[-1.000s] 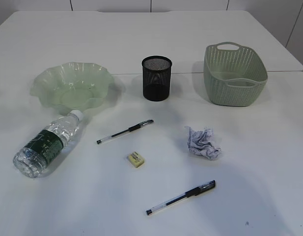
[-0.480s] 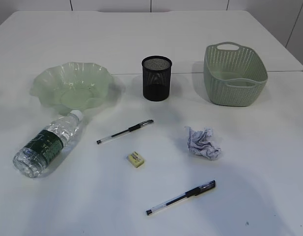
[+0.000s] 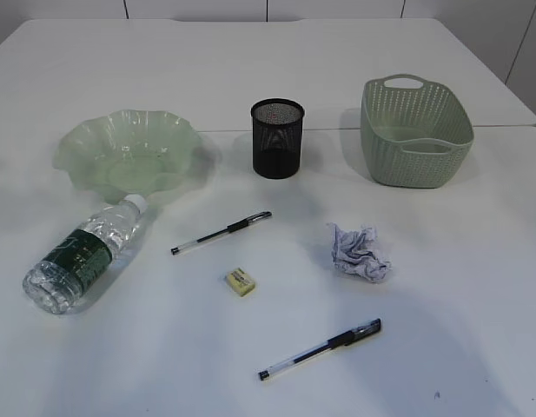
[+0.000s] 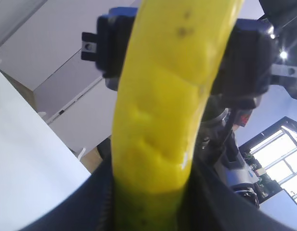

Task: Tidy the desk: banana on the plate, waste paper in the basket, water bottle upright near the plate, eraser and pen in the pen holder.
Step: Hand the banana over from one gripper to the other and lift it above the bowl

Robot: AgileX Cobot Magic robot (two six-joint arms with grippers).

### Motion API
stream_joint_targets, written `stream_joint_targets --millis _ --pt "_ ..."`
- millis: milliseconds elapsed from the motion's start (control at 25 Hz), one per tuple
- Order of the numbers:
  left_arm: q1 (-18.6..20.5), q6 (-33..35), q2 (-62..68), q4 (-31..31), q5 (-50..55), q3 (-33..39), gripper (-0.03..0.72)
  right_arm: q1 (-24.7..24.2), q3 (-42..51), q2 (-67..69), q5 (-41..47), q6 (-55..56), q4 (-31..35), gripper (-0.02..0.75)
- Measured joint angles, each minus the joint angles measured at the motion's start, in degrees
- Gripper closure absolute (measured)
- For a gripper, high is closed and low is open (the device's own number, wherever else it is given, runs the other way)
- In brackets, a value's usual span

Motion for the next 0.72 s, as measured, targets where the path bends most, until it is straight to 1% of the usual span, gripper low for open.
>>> stream_joint_targets --millis 200,360,520,720 --pt "0.0 0.0 0.0 0.22 0.0 0.0 0.426 -0.2 -1.35 -0.09 0.0 0.14 -1.63 0.233" --pt "0.13 0.0 0.0 0.3 0.0 0.0 0.425 -0.83 -1.35 -0.22 0.19 1.79 -6.98 0.233" --pt "1.52 0.0 0.0 1.49 -0.3 0.0 0.425 -0.98 -1.49 -0.4 0.19 3.2 -10.85 0.233" --pt "2.47 0.0 0.0 1.7 -0.43 0.0 0.425 -1.11 -1.53 -0.4 -0.16 3.56 -12.71 0.233"
